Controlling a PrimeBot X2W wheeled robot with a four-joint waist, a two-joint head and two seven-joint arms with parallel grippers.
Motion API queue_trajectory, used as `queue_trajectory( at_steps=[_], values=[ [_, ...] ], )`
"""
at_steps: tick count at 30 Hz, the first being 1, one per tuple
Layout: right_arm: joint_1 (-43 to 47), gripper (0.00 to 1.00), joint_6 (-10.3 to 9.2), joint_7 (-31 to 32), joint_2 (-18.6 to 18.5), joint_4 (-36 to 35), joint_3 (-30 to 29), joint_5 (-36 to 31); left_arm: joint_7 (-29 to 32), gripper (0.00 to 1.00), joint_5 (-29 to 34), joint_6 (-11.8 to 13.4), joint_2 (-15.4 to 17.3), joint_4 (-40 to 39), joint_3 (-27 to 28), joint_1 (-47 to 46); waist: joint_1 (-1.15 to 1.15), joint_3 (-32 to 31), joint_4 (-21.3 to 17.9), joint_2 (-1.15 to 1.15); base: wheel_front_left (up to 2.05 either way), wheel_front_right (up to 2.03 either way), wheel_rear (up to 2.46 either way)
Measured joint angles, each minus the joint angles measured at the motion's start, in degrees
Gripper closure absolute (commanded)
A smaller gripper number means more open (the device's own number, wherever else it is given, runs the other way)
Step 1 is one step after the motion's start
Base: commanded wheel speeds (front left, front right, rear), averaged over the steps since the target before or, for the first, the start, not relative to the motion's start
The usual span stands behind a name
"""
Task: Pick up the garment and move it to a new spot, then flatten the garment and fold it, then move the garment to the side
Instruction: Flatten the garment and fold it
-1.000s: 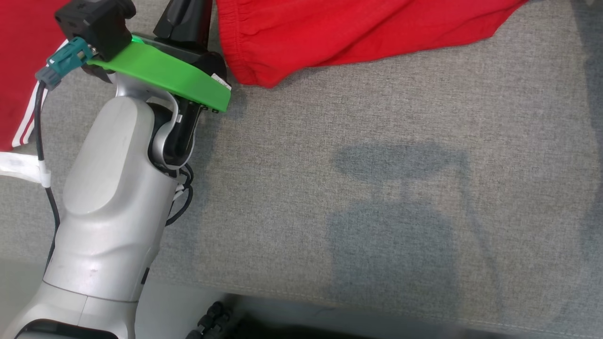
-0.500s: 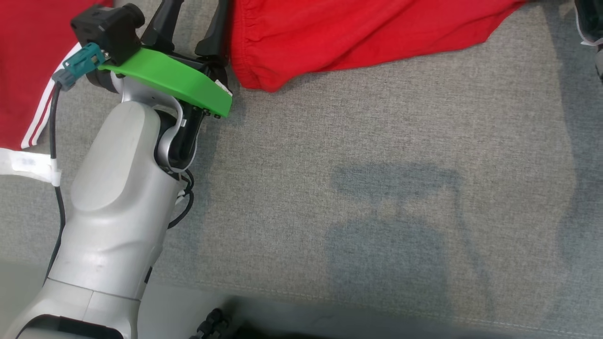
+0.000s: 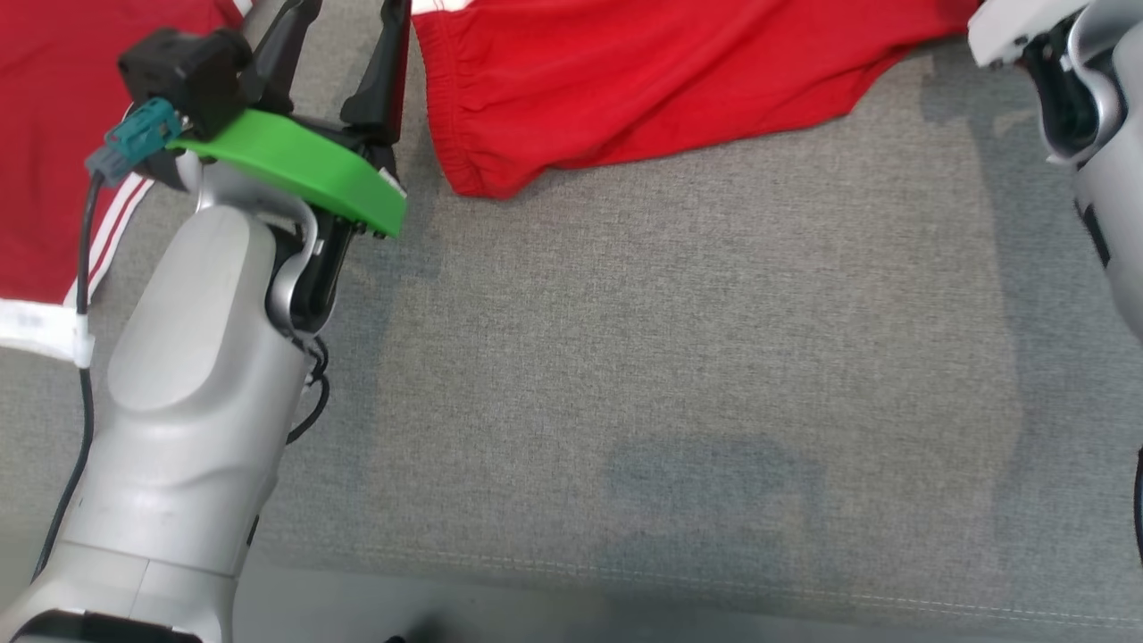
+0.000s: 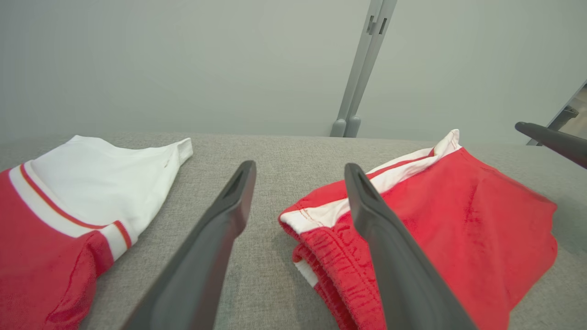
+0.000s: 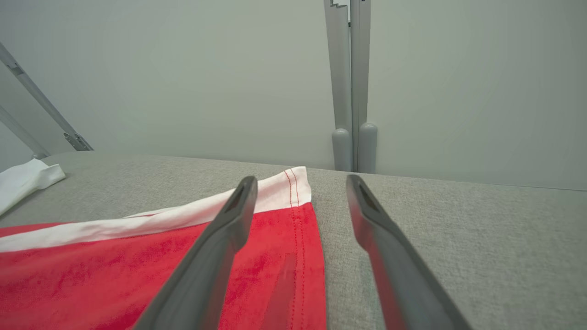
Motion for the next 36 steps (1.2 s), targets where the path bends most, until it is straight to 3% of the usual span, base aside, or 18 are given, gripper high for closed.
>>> queue_trajectory(
  at_steps=[9,12,19,28,36],
  values=[
    [6.3,0.00,0.42,-0.2,2.5,5.0,-4.4,7.5,0.0,0.00,1.6,0.0,1.3,-2.8,-0.4,7.1,0.00,-5.9,-1.6,0.00,0.00,0.00,0.00],
    [8.4,0.00,0.44,1.6,3.1,8.1,-7.8,13.2,0.0,0.00,1.6,0.0,0.9,-4.7,-1.2,9.7,0.00,-8.1,-1.8,0.00,0.00,0.00,0.00],
    [8.8,0.00,0.92,5.8,4.2,9.8,-10.7,18.6,0.0,0.00,2.0,0.0,0.9,-8.3,-1.6,12.5,0.00,-9.2,0.0,0.00,0.00,0.00,0.00],
    [8.6,0.00,0.92,12.5,5.0,12.8,-10.8,20.6,0.0,0.00,2.0,0.0,1.0,-11.7,-1.4,14.7,0.00,-8.7,2.3,0.00,0.00,0.00,0.00],
    [7.3,0.00,0.34,14.5,4.0,15.8,-11.4,20.7,0.0,0.00,2.0,0.0,1.5,-13.1,-0.8,17.3,0.00,-8.5,2.9,0.00,0.00,0.00,0.00]
  ],
)
